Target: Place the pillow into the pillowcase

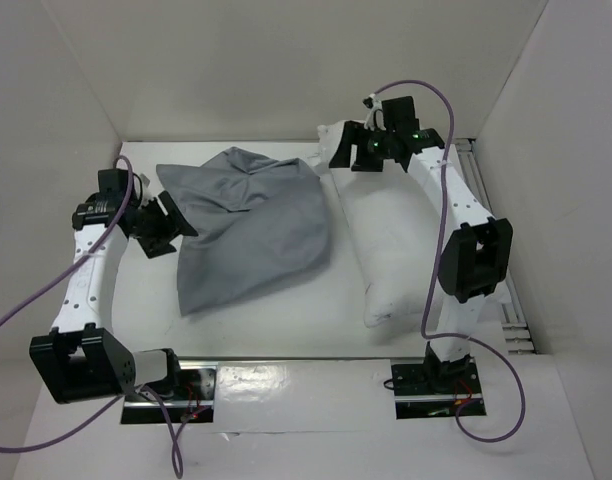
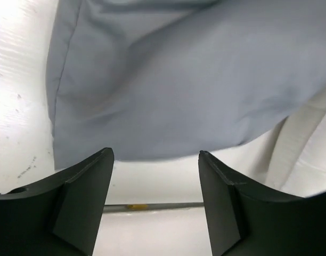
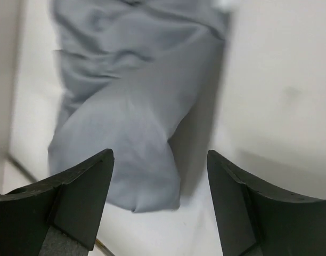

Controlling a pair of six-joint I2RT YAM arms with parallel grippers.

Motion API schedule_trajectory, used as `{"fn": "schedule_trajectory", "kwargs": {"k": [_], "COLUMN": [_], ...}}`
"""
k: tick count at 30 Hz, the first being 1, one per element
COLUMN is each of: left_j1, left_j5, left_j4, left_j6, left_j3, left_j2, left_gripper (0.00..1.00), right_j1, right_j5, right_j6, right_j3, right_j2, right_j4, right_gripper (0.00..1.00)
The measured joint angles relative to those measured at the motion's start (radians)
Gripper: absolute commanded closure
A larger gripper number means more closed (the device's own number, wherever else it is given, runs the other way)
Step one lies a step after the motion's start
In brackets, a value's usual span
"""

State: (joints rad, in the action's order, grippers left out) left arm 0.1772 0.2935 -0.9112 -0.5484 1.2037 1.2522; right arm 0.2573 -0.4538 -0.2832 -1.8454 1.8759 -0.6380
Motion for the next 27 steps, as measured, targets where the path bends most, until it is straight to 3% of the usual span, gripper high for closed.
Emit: {"fn": "schedule_trajectory", "kwargs": {"k": [1,2,7,13,17,23,24,25,27], "left_j1": [0.0,0.0,0.0,-0.005,-0.01,-0.011,-0.011,-0.011,-0.011], "left_j5": [-0.016,-0.031,-0.106,-0.186,-0.23,-0.267,-0.266,-0.262,-0.249], "left_j4": [-0.003,-0.002,0.041,0.123,0.141,0.145,0.146,0.148,0.155], "left_j6": [0.002,0.004,0.019,-0.001,-0.008,-0.008,-0.009,-0.011,-0.02], "left_j3": [0.005,0.016,0.117,0.214,0.284,0.455,0.484,0.513,0.556], "left_j2": [0.009,0.018,0.099,0.372,0.599,0.828,0.853,0.876,0.913], "left_gripper": [0.22,0.24,0.23,0.2,0.19,0.23,0.29,0.41,1.0], "right_j1": [-0.013,-0.018,0.073,0.336,0.46,0.455,0.45,0.446,0.446], "right_j5": [0.034,0.068,0.19,0.289,0.345,0.395,0.4,0.408,0.417], "right_j6": [-0.002,-0.003,-0.012,-0.019,-0.05,-0.133,-0.147,-0.158,-0.184], "right_j3": [0.004,0.004,-0.017,-0.006,0.116,0.389,0.417,0.443,0.487], "right_j2": [0.01,0.016,0.019,0.037,0.041,0.028,0.026,0.022,0.008], "right_j4": [-0.029,-0.051,-0.088,-0.111,-0.136,-0.161,-0.165,-0.165,-0.166], "right_gripper": [0.24,0.32,0.32,0.09,0.08,0.08,0.08,0.08,0.13]}}
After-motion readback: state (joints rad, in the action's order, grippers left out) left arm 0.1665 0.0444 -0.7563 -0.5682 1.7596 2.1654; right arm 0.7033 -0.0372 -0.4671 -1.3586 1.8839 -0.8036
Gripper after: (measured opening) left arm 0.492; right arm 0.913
